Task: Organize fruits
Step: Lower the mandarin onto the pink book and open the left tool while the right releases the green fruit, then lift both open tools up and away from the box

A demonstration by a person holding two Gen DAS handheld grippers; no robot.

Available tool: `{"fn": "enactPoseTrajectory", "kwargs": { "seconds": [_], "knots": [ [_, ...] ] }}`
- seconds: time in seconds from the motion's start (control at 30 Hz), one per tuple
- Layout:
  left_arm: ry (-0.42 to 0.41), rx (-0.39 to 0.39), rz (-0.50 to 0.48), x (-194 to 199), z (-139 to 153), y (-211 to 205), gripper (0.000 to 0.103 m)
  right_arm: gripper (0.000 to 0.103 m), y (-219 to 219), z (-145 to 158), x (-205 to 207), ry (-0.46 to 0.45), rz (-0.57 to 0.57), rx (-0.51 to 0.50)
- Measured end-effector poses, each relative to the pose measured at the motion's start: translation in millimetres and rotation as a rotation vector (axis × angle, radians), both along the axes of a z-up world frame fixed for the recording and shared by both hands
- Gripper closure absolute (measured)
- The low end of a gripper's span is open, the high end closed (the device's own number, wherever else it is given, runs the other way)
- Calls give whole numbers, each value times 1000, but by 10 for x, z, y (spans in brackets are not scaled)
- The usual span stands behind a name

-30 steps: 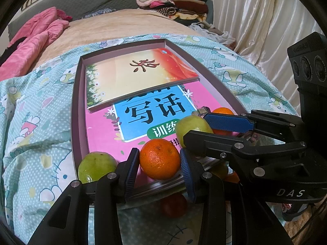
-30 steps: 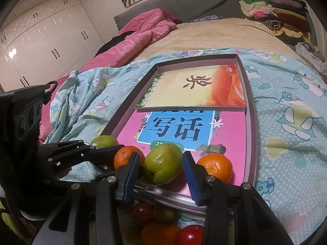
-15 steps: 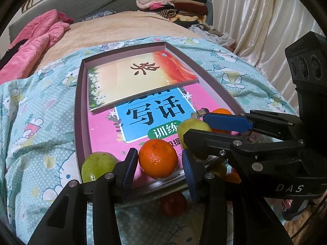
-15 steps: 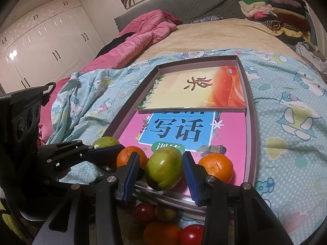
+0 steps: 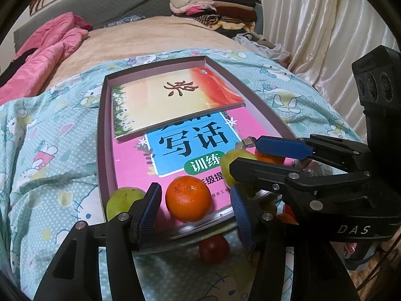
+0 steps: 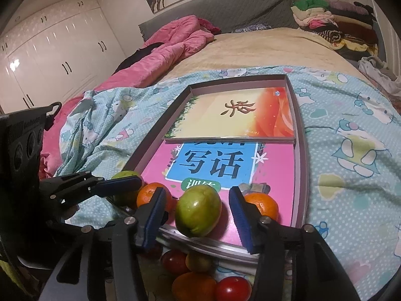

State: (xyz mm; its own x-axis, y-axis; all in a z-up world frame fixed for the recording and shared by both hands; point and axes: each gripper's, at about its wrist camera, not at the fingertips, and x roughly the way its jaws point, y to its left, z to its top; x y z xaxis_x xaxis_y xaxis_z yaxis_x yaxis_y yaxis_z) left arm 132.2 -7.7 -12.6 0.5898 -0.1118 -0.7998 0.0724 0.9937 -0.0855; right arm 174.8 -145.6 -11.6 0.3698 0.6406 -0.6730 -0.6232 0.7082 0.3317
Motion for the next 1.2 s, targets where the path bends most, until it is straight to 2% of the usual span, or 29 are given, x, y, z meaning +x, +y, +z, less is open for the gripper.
{"fn": "enactPoseTrajectory", "kwargs": {
  "seconds": [0.57,0.67,0.8,1.2],
  "knots": [
    [-21,-9,15,-58,53,31,41,45,-52,82,-29,-41,-17,13],
    [-33,-11,24,-77,83,52,37,40,-86,106,-24,-47,-30,26],
    [-42,-18,40,-81,107,85,30,39,-122,116,-3,-43,-44,39],
    [-65,-48,78,-131,185,184,25,33,-211,158,18,-55,-79,64]
  ]
}}
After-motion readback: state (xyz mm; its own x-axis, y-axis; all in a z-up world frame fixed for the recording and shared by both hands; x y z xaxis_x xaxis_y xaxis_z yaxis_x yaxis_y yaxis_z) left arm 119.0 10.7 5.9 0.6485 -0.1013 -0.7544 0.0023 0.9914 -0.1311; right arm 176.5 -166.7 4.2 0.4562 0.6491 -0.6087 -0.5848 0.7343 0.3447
